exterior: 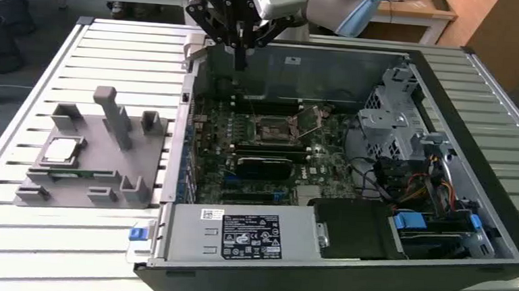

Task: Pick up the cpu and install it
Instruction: 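Reach for the cpu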

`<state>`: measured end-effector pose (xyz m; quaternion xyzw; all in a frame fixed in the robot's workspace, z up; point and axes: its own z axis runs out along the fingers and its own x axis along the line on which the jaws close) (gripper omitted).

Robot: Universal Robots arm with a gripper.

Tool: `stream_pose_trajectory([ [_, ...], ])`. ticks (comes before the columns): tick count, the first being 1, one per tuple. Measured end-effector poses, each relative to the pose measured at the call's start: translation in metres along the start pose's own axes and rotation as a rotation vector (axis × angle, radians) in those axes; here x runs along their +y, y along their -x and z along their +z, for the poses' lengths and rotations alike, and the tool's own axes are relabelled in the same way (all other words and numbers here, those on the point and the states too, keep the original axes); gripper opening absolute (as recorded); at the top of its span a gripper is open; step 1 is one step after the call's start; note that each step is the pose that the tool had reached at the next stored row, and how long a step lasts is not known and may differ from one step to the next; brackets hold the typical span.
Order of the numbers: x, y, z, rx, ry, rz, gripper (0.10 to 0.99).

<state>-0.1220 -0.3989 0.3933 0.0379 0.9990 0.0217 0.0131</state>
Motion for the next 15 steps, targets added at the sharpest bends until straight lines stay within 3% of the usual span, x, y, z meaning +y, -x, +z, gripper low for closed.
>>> stream_pose_trajectory([
  [15,-0.0002,-0.003,-0.0001,0.0,0.0,0.0,0.106],
])
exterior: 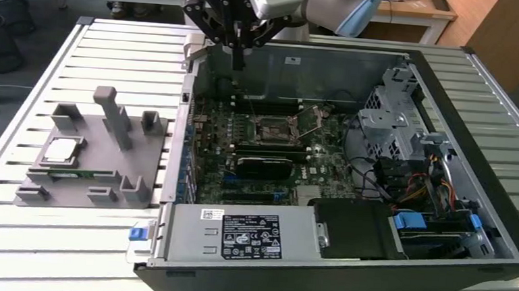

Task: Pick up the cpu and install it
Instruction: 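Reach for the cpu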

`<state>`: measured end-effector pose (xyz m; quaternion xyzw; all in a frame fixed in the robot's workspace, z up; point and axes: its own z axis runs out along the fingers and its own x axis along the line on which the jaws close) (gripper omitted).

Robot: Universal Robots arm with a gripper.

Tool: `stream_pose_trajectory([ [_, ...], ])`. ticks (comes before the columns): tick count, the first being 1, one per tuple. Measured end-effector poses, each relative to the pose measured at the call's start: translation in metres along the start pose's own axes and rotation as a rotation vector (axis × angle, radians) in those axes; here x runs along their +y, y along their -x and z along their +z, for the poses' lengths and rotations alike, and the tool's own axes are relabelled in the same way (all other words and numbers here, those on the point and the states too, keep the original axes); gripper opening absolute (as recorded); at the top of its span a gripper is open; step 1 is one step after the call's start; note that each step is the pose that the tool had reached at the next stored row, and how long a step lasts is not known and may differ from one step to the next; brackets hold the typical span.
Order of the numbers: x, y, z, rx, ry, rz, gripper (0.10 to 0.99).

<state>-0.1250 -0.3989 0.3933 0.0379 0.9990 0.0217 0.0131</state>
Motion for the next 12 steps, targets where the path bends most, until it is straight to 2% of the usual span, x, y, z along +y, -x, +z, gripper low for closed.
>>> stream_pose_trajectory([
  [12,-0.0002,-0.0028,0.0,0.0,0.0,0.0,0.106],
])
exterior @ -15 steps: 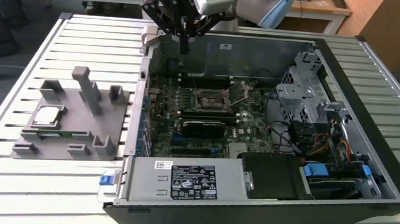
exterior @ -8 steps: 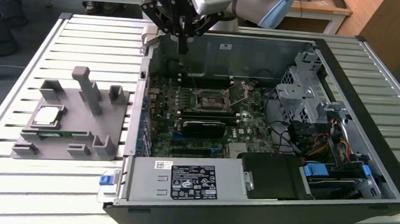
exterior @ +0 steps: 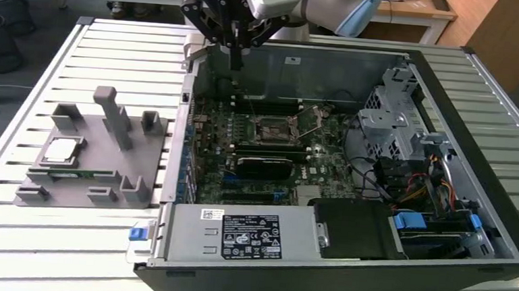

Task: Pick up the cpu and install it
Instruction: 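Reach for the cpu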

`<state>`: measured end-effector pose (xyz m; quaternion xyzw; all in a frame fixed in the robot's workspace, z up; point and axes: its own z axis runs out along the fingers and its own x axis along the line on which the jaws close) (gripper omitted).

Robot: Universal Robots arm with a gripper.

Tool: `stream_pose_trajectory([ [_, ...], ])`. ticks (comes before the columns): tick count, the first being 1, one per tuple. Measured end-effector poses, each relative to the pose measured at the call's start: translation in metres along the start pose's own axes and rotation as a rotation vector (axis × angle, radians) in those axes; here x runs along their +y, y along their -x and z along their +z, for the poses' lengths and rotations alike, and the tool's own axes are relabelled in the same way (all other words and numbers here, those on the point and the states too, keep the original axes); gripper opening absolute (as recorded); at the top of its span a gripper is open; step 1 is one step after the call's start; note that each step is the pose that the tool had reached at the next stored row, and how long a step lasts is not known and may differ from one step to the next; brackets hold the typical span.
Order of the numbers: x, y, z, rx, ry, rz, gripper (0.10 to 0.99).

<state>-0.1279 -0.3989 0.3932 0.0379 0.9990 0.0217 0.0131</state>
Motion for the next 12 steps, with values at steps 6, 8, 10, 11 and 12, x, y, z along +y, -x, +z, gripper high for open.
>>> stream_pose_trajectory([
  [6,-0.0001,-0.0013,0.0,0.0,0.0,0.0,0.106],
  [8,-0.0001,-0.0017,0.0,0.0,0.0,0.0,0.106],
  [10,-0.0002,-0.0022,0.0,0.0,0.0,0.0,0.106],
  [11,-0.0002,-0.0024,0.0,0.0,0.0,0.0,0.106],
  [12,-0.0002,-0.0026,0.0,0.0,0.0,0.0,0.106],
])
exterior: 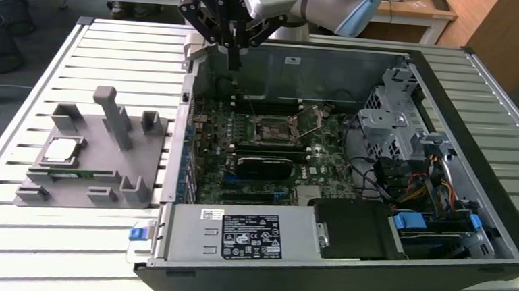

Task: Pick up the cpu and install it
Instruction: 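Reach for the cpu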

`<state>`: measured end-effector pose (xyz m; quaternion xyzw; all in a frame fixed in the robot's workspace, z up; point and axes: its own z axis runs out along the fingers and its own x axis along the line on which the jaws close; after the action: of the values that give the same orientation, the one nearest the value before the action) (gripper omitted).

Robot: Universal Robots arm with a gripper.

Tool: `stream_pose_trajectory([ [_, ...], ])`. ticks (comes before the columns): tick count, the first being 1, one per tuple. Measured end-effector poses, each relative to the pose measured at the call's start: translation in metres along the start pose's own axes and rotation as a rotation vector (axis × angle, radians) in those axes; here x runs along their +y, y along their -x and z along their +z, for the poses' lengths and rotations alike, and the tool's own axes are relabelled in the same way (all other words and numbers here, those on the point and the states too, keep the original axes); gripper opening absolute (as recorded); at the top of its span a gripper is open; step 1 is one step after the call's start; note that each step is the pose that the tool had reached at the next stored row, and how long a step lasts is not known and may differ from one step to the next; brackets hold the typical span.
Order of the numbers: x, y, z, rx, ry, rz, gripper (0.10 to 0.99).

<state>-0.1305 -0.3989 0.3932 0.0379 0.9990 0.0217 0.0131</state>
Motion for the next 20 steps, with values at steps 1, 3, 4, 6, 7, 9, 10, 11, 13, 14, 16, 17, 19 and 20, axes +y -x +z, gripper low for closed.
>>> stream_pose_trajectory([
  [1,0.0,-0.0002,0.0,0.0001,0.0,0.0,0.106],
  [3,-0.0001,-0.0007,0.0,0.0001,0.0,0.0,0.106],
  [4,-0.0001,-0.0009,0.0,0.0,0.0,0.0,0.106],
  [6,-0.0001,-0.0012,0.0,0.0,0.0,0.0,0.106],
  [7,-0.0001,-0.0014,0.0,0.0,0.0,0.0,0.106],
  [9,-0.0001,-0.0018,0.0,0.0,0.0,0.0,0.106],
  [10,-0.0001,-0.002,0.0,0.0,0.0,0.0,0.106],
  [11,-0.0002,-0.0022,0.0,0.0,0.0,0.0,0.106],
  [13,-0.0002,-0.0026,0.0,0.0,0.0,0.0,0.106],
  [14,-0.0002,-0.0028,0.0001,0.0,0.0,0.0,0.106],
  [16,-0.0003,-0.0032,0.0,0.0,0.0,0.0,0.106],
  [17,-0.0003,-0.0033,0.0,0.0,0.0,0.0,0.106],
  [19,-0.0003,-0.0037,0.0001,0.0,0.0,0.0,0.106],
  [20,-0.0003,-0.0039,0.0001,0.0,0.0,0.0,0.106],
])
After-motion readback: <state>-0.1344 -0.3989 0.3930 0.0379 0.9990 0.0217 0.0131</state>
